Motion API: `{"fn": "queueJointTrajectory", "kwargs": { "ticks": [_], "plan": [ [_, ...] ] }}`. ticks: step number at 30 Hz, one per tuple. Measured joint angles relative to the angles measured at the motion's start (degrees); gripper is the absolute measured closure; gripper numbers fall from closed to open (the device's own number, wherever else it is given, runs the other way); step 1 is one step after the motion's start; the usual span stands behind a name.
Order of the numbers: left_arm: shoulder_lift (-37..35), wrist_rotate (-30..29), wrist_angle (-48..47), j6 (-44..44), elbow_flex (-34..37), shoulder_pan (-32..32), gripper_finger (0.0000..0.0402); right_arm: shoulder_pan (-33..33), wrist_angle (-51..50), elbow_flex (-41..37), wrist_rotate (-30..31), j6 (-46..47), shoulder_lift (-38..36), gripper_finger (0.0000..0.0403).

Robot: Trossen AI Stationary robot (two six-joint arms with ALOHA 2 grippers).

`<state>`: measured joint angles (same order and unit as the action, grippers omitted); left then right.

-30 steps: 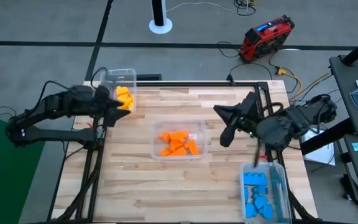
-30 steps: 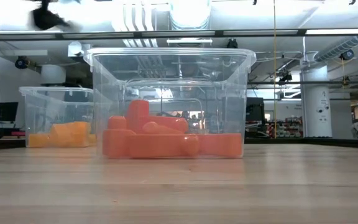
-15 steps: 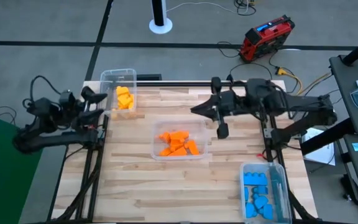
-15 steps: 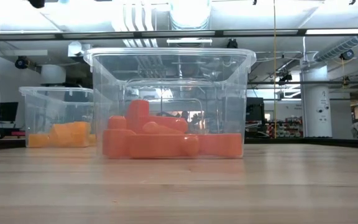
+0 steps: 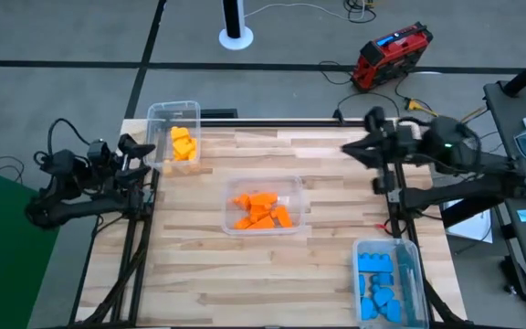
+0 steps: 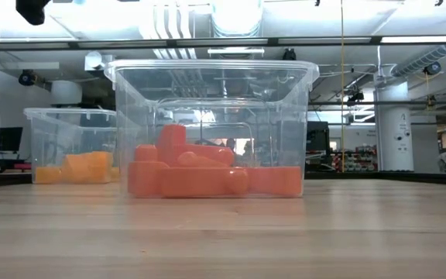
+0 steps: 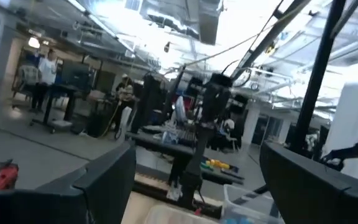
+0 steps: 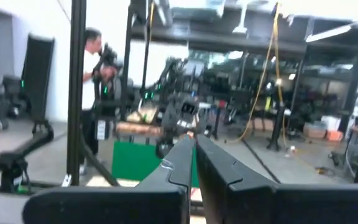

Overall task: Sort blocks
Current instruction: Return to Home Position

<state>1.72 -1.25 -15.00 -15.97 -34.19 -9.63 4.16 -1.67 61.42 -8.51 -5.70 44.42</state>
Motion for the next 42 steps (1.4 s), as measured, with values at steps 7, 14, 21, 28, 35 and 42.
{"fn": "queueJointTrajectory", "kwargs": {
  "ticks": [7,14,21,28,35,42],
  "plan": [
    [-1.53,-1.17,1.51,0.1,2.97,0.0,0.0088,0.0,2.62,-13.28,2.71,4.74,-14.11,0.039],
    [-1.6,-1.3,4.79,0.05,5.84,0.0,0.0088,0.0,8.8,-26.06,4.81,5.87,-26.68,0.039],
    [-1.66,-0.03,18.69,-1.37,15.64,0.0,0.0088,0.0,14.06,-38.69,5.56,7.56,-40.41,0.039],
    [-1.6,4.67,45.0,-4.55,31.53,0.0,0.0088,0.1,21.11,-50.32,8.37,13.15,-42.61,0.039],
    [-1.51,8.29,37.86,-7.95,33.44,0.59,0.0088,0.13,30.18,-60.56,12.61,17.71,-44.3,0.039],
    [-1.31,-1.76,27.83,-5.13,33.61,0.59,0.0088,0.28,28.62,-60.75,17.35,16.68,-44.28,0.039]
  ]
}}
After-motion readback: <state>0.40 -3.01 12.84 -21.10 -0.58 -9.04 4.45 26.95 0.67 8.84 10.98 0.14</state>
